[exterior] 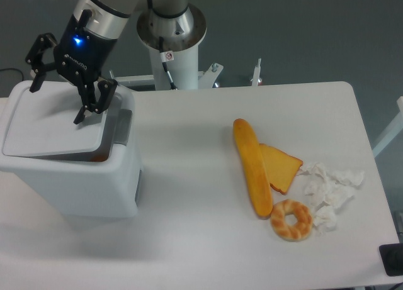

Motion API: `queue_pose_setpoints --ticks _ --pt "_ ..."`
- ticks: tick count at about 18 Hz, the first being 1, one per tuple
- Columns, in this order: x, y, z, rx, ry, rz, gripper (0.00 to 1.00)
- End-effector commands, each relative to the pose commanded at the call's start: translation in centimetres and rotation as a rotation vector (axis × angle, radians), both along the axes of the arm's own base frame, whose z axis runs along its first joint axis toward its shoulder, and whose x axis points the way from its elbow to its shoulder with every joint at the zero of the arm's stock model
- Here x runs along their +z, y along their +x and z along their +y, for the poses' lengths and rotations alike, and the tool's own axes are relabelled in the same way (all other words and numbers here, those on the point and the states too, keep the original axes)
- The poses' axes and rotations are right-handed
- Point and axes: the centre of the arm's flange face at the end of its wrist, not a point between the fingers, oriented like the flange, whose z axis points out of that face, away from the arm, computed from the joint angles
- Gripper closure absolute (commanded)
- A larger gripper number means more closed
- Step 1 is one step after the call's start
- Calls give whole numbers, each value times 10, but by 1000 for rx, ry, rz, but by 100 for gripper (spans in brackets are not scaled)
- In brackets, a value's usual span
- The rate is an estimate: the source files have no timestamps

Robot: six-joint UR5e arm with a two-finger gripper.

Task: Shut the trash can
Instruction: 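Press the gripper down on the lid to seat it shut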

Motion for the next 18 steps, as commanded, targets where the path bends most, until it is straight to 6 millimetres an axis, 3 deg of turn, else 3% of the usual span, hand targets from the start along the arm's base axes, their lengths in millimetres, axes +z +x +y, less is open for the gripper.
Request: queue_pose_setpoints --ticks 18 --pt "-13 1 -6 20 -31 -33 0"
